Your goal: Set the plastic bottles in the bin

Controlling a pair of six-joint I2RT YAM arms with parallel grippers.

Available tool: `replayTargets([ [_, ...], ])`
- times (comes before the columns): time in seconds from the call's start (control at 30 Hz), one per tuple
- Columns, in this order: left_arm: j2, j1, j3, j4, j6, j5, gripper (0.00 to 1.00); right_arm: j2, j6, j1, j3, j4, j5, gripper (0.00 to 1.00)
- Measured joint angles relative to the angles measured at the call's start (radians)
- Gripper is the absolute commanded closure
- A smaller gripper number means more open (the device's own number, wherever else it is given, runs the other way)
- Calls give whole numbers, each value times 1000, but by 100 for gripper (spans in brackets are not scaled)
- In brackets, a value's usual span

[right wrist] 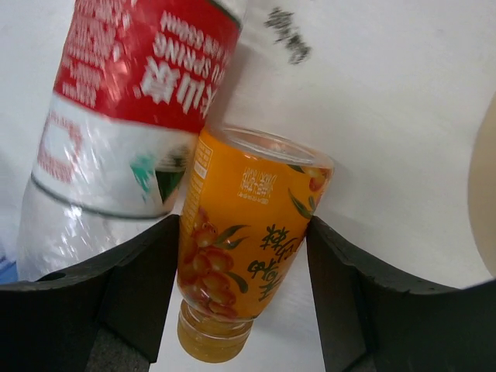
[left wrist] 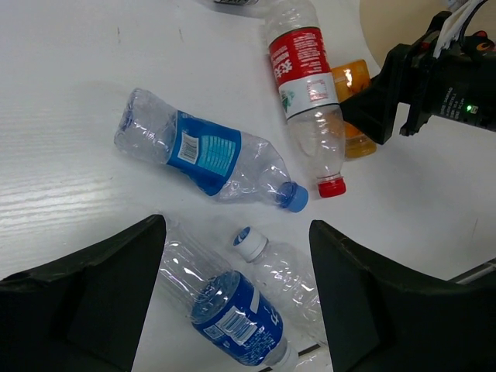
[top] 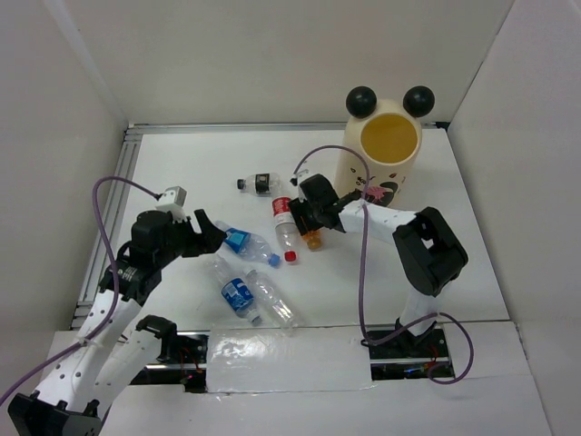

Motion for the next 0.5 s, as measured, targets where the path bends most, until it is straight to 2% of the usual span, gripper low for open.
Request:
replayTargets([
  [0.17,38,0,0,37,0,32,13,-77,-84,58,-29,-48,-24,72],
  [0.3,72,-15,0,72,0,50,13,-212,-162,78,-31,-81,-55,73],
  [0.5,159,-50,1,144,2,76,13,-352,-256,39,23,-113,-110,74],
])
